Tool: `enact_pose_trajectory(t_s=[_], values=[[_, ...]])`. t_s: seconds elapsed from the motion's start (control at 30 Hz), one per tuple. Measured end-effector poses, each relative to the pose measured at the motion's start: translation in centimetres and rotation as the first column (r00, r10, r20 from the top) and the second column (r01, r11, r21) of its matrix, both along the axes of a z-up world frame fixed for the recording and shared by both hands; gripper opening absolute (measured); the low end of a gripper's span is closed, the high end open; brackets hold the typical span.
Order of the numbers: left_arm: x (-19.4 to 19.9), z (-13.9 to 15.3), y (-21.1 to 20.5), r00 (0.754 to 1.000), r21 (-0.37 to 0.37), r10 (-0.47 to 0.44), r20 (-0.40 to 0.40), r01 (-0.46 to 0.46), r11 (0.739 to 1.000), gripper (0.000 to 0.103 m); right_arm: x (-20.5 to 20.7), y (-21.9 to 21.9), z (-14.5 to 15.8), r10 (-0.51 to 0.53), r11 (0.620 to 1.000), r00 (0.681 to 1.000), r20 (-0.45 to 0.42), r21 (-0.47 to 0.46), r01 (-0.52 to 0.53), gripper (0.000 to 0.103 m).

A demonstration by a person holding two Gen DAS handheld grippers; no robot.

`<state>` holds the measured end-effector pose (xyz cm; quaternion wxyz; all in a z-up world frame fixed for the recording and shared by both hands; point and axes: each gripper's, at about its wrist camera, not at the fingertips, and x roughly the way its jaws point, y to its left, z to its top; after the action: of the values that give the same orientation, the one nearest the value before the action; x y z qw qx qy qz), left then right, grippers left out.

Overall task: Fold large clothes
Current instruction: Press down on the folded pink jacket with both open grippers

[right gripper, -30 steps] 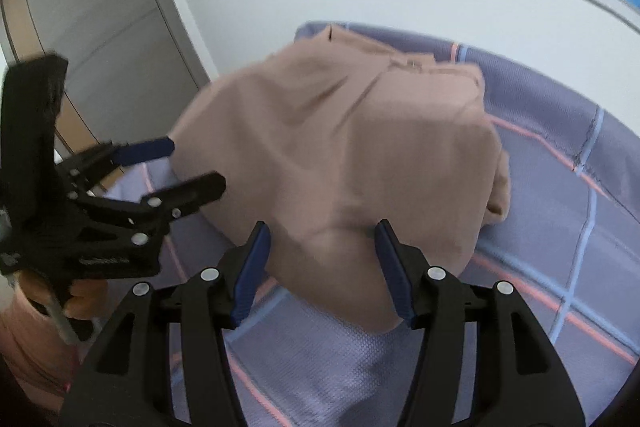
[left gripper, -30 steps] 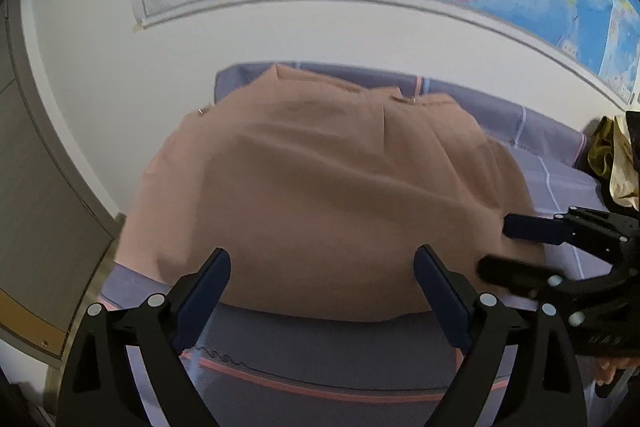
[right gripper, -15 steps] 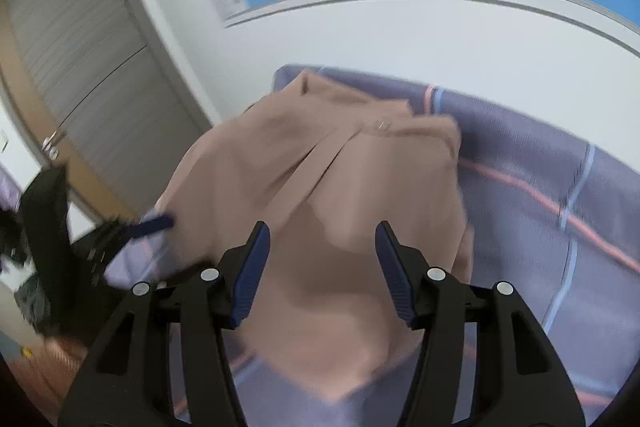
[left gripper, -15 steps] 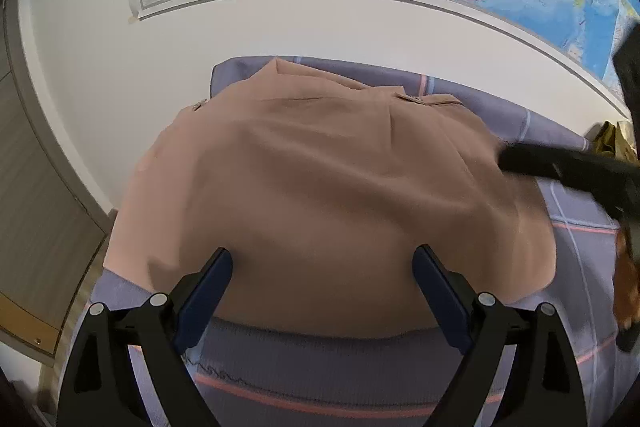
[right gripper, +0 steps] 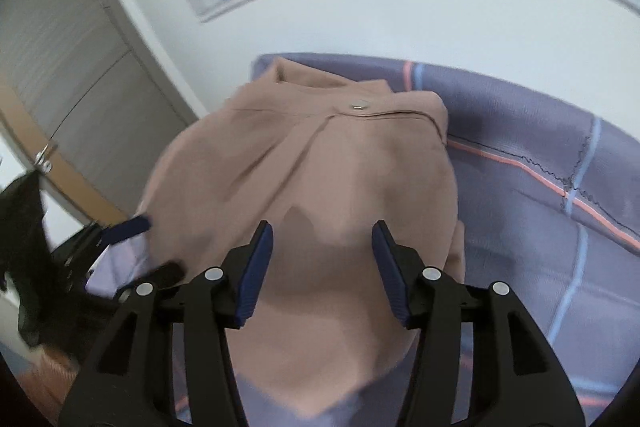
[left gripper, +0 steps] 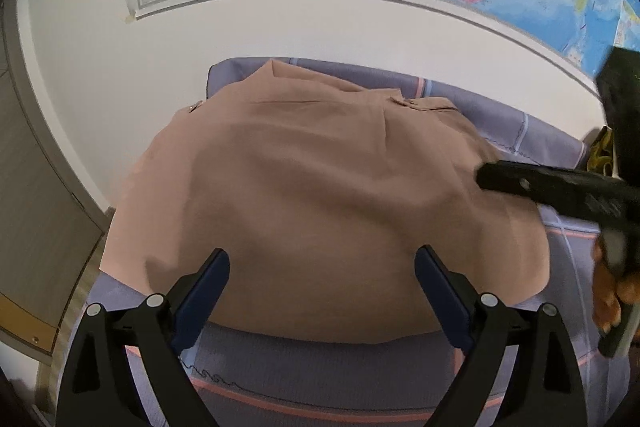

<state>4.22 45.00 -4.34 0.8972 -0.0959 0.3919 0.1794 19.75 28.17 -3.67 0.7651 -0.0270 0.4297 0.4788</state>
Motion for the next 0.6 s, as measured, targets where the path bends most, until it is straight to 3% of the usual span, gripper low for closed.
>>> enact_pose_trajectory(t_s=[0.13,0.27,0.5,0.6], values=[[0.2,-0.5,-0.3,1.000,-0.004,0.005,-0.009,-0.005,1.000,0.091,-3.4,-0.9,0.1,0.041,0.999,0.997,0.070,-0.008,-0.041,0.055],[0.6,-1.3,-0.6,0.999,0.008,0.017,-0.034,-0.017,1.000,0.092,-5.1,-0.7,-2.0,0.081,0.993,0.993,0.081,-0.092,-0.074,0.054],[-0.3,-1.0,-1.0,0.999,0.005,0.034,-0.026,-0.034,0.999,0.091,-5.9,-1.0,-1.8,0.070,0.995,0.995,0.077,-0.080,-0.064,0.056],[-1.0,-0.7,-1.6,0.999,0.017,0.041,-0.011,-0.041,0.999,0.094,-6.5,-1.6,-1.2,0.062,0.997,0.994,0.087,-0.062,-0.056,0.064]])
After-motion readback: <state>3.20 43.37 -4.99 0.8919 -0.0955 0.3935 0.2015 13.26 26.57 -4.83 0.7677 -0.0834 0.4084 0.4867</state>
